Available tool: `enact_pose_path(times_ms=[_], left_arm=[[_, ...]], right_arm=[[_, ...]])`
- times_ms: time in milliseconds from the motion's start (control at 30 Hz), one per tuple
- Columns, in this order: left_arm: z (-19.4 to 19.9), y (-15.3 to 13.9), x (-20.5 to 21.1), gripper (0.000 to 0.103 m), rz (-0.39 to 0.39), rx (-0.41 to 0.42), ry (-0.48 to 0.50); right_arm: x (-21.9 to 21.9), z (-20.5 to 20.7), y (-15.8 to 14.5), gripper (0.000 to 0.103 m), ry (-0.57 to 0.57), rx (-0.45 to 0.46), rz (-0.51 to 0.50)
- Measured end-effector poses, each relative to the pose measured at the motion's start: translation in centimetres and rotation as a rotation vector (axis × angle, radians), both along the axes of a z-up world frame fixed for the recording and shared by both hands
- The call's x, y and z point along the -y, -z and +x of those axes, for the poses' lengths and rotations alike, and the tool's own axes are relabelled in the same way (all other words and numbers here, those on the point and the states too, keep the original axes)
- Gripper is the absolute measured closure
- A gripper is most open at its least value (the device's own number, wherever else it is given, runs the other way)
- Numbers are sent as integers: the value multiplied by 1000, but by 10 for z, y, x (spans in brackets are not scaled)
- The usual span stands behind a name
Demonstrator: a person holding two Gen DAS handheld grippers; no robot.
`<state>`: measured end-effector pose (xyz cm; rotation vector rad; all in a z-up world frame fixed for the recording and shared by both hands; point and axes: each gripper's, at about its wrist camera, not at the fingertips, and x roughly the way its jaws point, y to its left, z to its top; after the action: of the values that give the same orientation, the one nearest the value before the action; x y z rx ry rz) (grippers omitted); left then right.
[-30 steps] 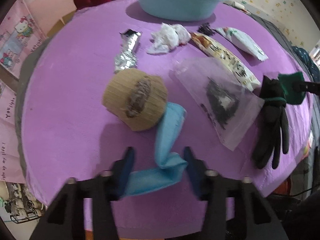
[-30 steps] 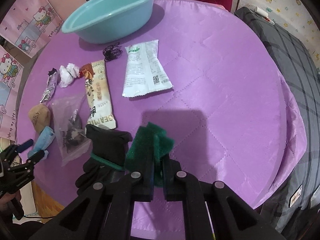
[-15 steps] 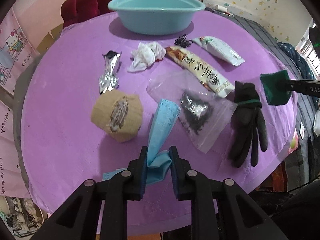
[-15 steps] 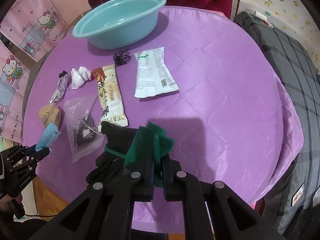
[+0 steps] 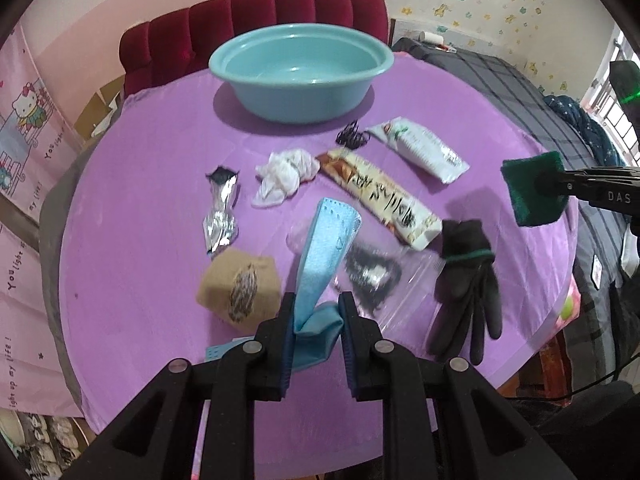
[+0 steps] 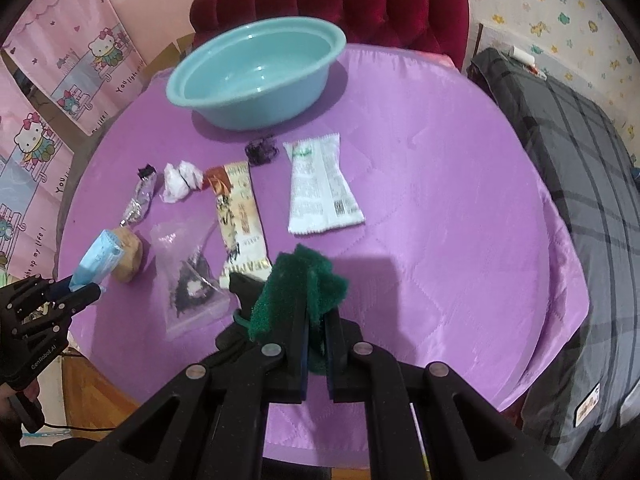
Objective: Organize soft objects
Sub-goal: 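Carry the green pad and blue mask with both tools over the blue basin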
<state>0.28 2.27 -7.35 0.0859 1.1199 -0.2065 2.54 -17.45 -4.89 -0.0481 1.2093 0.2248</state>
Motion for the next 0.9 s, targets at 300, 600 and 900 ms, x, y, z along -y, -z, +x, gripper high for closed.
enact_pose_path(times_ms=[300,600,900], left_arm=[[26,-26,7,81,-10,46,25],[58,-44,13,81,-7,78,62],[98,-53,17,81,-2,106,90]], right_arm=[[-14,20,-32,98,-33,51,8],[-31,52,-58,98,-54,88,40],[-54,91,-69,98,-89,117,38]])
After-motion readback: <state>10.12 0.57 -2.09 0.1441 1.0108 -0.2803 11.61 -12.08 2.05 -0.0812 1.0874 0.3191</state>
